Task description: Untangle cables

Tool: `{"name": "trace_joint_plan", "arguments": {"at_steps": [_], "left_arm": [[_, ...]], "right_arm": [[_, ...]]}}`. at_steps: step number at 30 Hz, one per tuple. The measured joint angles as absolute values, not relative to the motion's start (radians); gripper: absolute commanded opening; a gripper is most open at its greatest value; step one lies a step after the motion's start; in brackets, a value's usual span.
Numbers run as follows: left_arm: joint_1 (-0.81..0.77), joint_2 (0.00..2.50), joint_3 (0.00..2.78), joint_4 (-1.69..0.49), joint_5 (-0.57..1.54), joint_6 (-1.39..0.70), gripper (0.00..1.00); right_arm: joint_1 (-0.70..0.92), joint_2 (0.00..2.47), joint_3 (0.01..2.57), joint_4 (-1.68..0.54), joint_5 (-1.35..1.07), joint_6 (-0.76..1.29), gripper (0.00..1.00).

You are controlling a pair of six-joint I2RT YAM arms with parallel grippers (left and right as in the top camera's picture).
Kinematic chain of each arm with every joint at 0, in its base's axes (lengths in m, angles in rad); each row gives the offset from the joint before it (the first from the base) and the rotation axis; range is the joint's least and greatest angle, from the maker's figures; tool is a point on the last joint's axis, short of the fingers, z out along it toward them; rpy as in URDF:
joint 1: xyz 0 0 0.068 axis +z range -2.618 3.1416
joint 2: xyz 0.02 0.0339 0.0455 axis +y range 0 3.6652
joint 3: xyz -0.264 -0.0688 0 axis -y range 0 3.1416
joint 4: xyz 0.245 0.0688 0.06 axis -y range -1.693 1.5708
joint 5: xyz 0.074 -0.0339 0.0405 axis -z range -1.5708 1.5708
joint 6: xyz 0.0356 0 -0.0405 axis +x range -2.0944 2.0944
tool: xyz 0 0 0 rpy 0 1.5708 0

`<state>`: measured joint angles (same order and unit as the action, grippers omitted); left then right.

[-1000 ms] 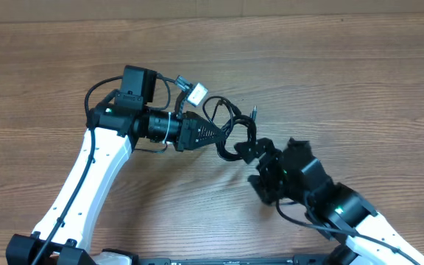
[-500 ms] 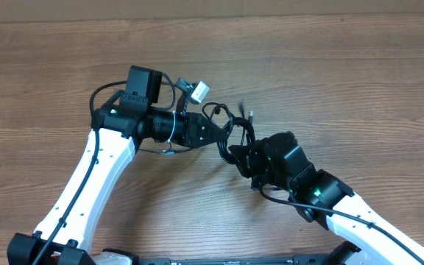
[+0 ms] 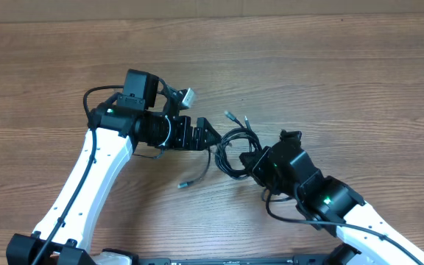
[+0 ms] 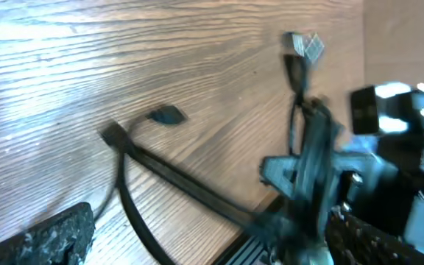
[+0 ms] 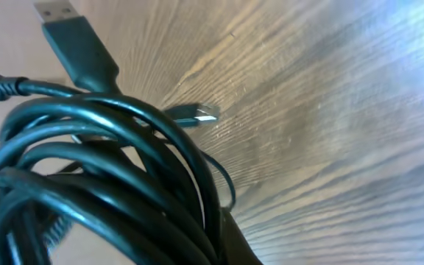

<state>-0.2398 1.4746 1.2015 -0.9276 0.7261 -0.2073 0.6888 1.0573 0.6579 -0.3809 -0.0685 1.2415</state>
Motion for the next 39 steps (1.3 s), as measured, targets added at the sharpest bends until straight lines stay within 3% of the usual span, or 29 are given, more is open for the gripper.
{"name": "trace_joint_plan", "arguments": {"at_steps": [6, 13, 24, 35, 37, 39], "left_arm": [[-0.240, 1.475, 1.201, -0.944, 0.722, -0.385, 1.00], [-0.240, 1.475, 1.201, -0.991, 0.795, -0.599, 0.99], [-0.241, 1.475, 1.201, -1.014, 0.778, -0.898, 0.99], [-0.343, 1.475, 1.202, -0.846, 0.586, -1.354, 1.00], [-0.364, 1.475, 1.203, -0.792, 0.569, -1.388, 0.91], [-0.382, 1.475, 1.203, -0.760, 0.555, -1.418, 0.66]], "right_arm": [[0.689, 1.033, 0.658, -0.395, -0.006, 0.959, 0.04], [0.689, 1.033, 0.658, -0.397, 0.138, 0.839, 0.04], [0.689, 1.033, 0.658, -0.369, 0.318, 0.904, 0.04], [0.689, 1.033, 0.658, -0.364, 0.229, 0.984, 0.04], [0.689, 1.033, 0.658, -0.364, 0.202, 0.988, 0.04], [0.689, 1.033, 0.658, -0.363, 0.176, 0.991, 0.04]]}}
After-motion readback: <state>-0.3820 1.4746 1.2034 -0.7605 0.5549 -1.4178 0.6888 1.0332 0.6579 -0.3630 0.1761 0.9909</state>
